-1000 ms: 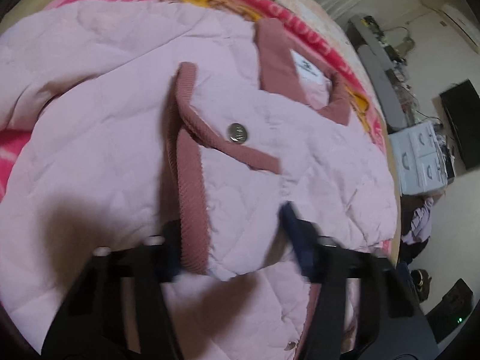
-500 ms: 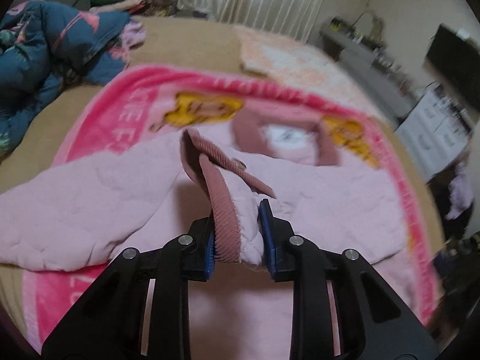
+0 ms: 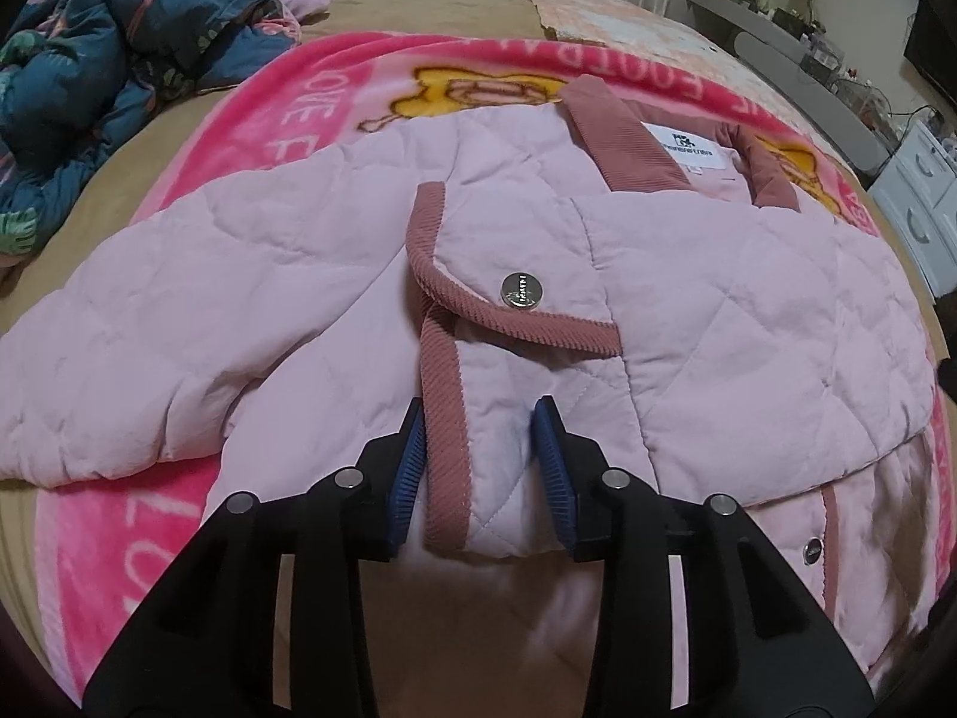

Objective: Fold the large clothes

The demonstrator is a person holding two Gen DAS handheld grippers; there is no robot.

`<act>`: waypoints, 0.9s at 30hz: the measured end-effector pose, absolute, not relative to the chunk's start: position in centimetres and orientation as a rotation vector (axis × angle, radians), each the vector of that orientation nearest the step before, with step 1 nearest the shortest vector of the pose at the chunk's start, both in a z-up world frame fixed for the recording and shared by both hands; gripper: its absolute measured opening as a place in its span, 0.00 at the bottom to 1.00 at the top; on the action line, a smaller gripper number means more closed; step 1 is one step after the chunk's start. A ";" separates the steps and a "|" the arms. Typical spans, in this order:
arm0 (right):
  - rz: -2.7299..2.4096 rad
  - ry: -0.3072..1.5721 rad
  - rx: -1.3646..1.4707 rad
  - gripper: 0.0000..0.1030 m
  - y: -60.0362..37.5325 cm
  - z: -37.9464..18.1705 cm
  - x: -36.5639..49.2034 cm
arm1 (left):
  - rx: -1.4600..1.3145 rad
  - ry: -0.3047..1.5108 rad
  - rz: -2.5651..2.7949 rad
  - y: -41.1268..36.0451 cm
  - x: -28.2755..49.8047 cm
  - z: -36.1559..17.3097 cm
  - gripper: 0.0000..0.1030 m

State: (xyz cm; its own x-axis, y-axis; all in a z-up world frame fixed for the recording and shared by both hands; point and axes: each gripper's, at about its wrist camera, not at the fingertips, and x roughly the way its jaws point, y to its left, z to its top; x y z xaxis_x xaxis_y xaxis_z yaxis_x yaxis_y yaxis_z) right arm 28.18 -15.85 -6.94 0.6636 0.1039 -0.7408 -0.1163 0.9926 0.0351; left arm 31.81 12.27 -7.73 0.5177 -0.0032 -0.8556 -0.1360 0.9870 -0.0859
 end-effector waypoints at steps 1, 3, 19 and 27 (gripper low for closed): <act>0.123 0.863 -0.015 0.90 -15.7 -7.7 28.8 | -0.144 1.023 0.081 12.1 31.9 -7.8 0.29; 0.096 0.924 -0.015 0.90 -15.9 -9.4 29.8 | -0.137 1.020 0.084 11.9 31.9 -7.9 0.29; 0.074 0.895 0.134 0.93 -16.8 -8.4 28.0 | -0.166 1.003 0.088 12.3 31.5 -7.7 0.53; 0.127 0.862 0.164 0.96 -14.7 -6.4 25.5 | -0.184 0.964 0.135 13.5 29.4 -5.1 0.91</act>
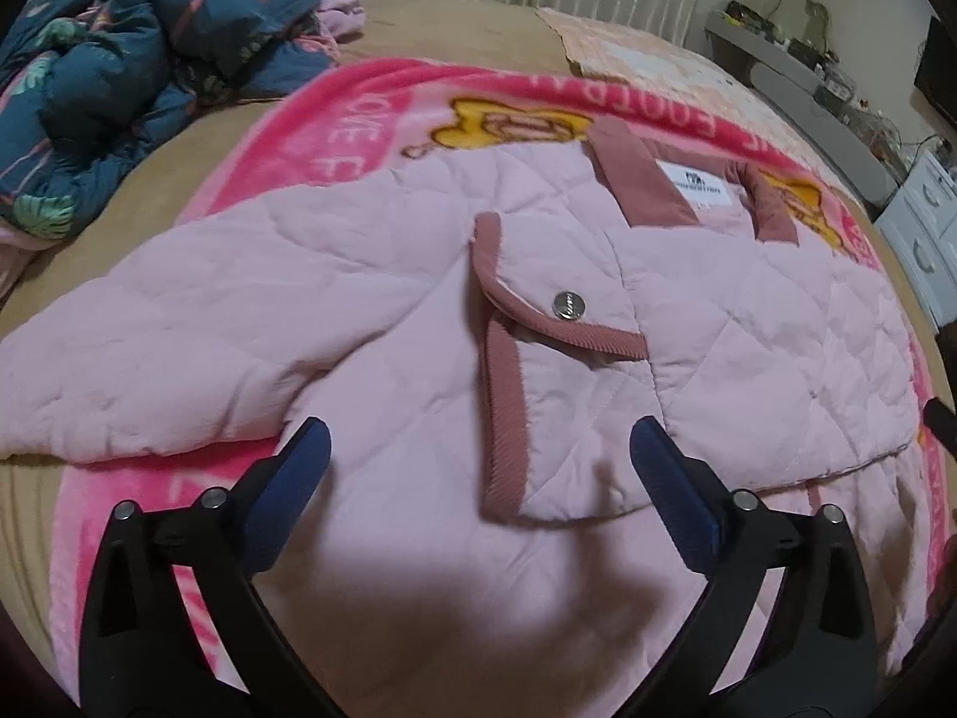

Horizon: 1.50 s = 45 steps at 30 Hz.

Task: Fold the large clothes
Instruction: 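Move the left tool along the other sleeve toward its cuff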

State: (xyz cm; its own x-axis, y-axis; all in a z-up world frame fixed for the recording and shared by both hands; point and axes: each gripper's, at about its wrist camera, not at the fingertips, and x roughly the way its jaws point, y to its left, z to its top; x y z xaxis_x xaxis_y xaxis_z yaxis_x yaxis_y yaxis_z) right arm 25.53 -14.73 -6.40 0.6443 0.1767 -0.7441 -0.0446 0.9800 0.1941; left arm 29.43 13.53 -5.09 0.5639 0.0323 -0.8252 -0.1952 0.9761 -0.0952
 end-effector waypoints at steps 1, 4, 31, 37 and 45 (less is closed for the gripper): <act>0.132 0.861 0.166 0.96 -14.5 -6.3 25.4 | -0.186 0.956 0.140 13.8 29.1 -4.6 0.91; 0.148 0.849 0.175 0.96 -13.6 -5.6 24.6 | -0.218 0.950 0.174 14.9 27.9 -3.6 0.91; 0.386 0.741 0.040 0.96 1.7 0.5 20.9 | -0.369 0.862 0.372 26.6 18.7 -2.7 0.91; 0.437 0.738 -0.013 0.96 5.3 0.5 20.3 | -0.385 0.834 0.414 28.7 17.8 -2.3 0.91; 0.494 0.740 -0.075 0.96 9.3 0.1 19.9 | -0.450 0.819 0.472 31.7 16.9 -2.9 0.91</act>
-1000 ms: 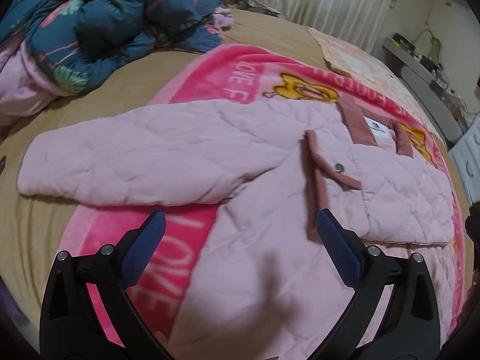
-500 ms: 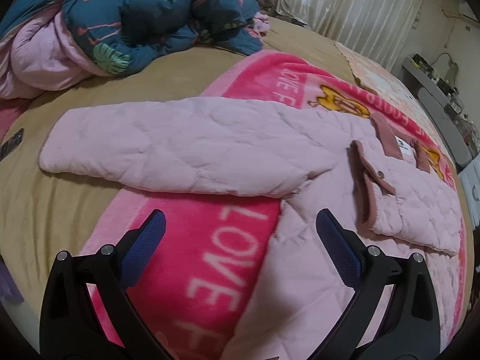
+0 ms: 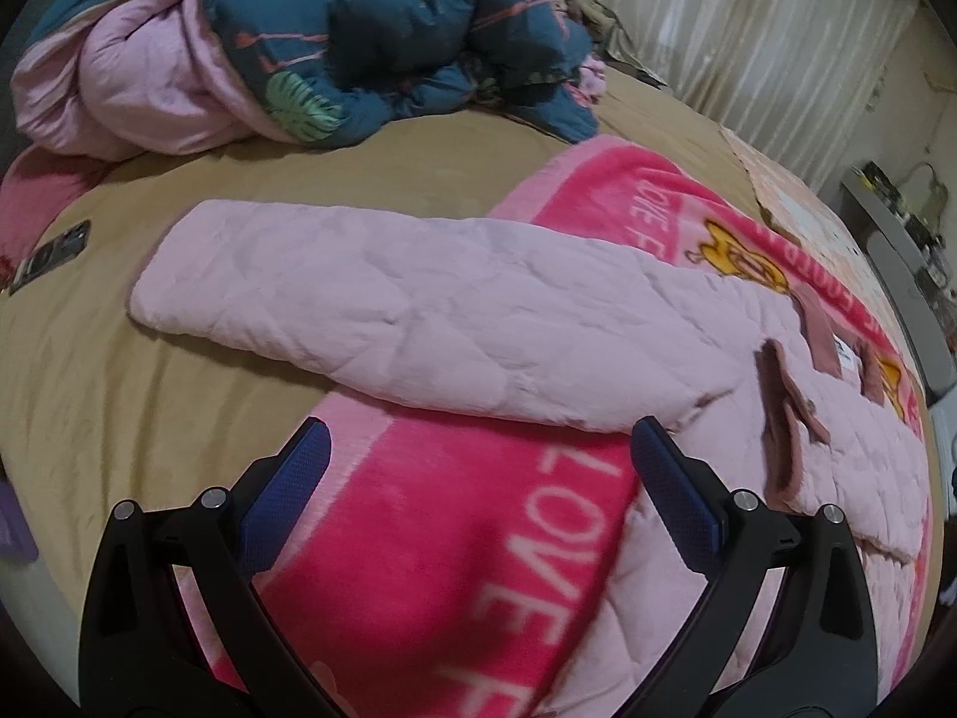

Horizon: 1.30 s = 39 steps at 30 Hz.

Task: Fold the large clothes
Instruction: 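Move the left tool along the other sleeve toward its cuff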

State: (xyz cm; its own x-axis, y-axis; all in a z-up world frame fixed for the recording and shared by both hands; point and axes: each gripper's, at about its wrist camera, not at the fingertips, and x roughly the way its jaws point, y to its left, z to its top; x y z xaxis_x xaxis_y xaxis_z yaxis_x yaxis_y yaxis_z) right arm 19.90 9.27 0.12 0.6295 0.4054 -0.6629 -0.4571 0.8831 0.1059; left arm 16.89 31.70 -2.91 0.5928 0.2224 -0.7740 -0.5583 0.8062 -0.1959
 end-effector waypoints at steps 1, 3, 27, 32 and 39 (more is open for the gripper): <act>0.504 0.742 -0.083 0.96 9.9 0.0 19.9 | -0.459 0.814 0.481 32.2 16.7 -2.9 0.91; 0.523 0.745 -0.097 0.96 11.0 -0.2 19.9 | -0.467 0.809 0.492 32.8 16.5 -2.9 0.91; 0.739 0.797 -0.262 0.96 23.8 -4.0 19.9 | -0.705 0.849 0.622 42.8 15.4 -7.7 0.91; 0.760 0.817 -0.277 0.96 25.2 -5.2 20.1 | -0.793 0.826 0.633 45.0 15.3 -9.0 0.91; 0.770 0.833 -0.276 0.96 25.5 -6.1 20.0 | -0.872 0.804 0.651 47.1 15.7 -10.9 0.91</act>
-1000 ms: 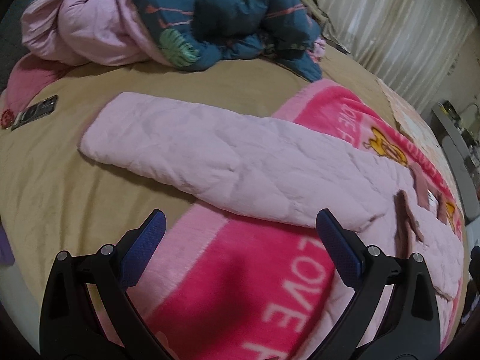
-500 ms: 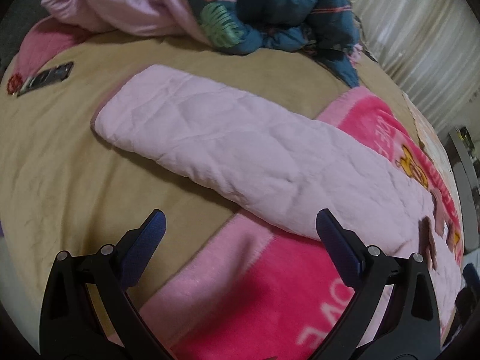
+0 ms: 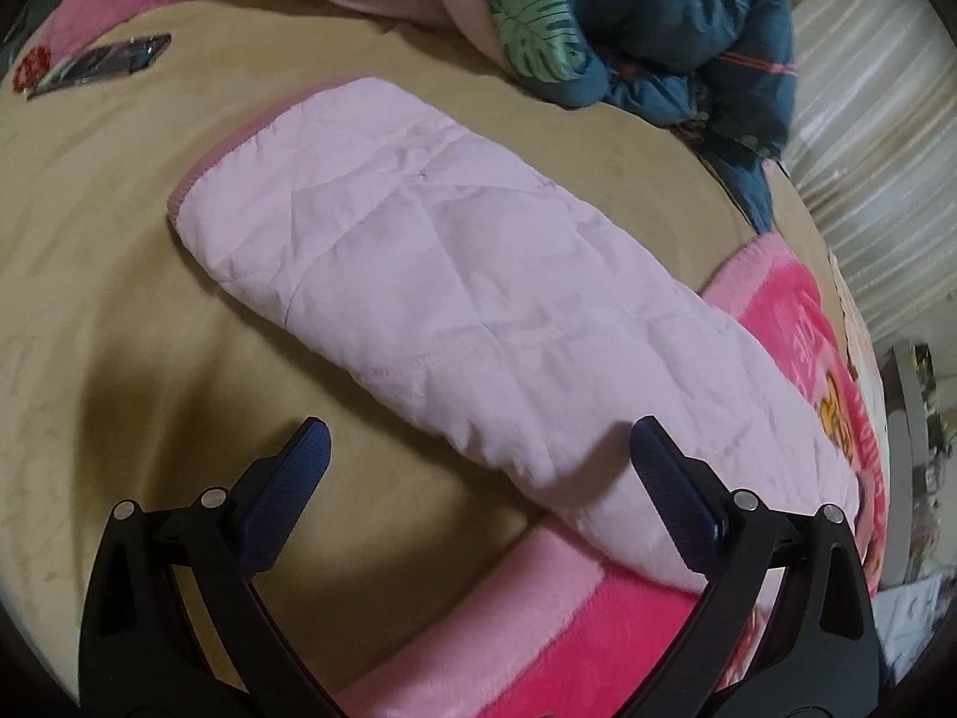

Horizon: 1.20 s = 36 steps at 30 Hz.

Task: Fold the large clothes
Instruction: 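Move the left tool along the other sleeve toward its cuff, then grasp the sleeve cuff with the left tool and lift it across the body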

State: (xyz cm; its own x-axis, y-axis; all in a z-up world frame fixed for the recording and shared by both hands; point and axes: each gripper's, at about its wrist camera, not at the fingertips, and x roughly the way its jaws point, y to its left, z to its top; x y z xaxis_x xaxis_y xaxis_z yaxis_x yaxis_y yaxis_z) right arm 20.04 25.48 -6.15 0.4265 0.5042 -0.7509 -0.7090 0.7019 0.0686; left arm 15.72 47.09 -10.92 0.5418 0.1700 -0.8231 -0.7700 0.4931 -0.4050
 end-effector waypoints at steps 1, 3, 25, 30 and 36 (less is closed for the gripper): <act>0.766 0.837 -0.277 0.96 25.4 -6.3 20.1 | -0.900 0.798 0.651 47.6 15.8 -11.4 0.91; 0.756 0.842 -0.278 0.96 25.2 -6.4 20.2 | -0.923 0.784 0.666 48.3 15.9 -11.9 0.91; 0.677 0.844 -0.153 0.96 19.2 -5.2 20.2 | -0.724 0.496 0.644 46.8 15.0 -1.6 0.14; 0.631 0.829 -0.115 0.96 16.7 -4.3 20.3 | -0.650 0.415 0.611 44.1 14.8 2.0 0.13; 0.576 0.802 -0.094 0.96 13.8 -3.5 20.0 | -0.558 0.346 0.525 39.8 15.2 5.7 0.11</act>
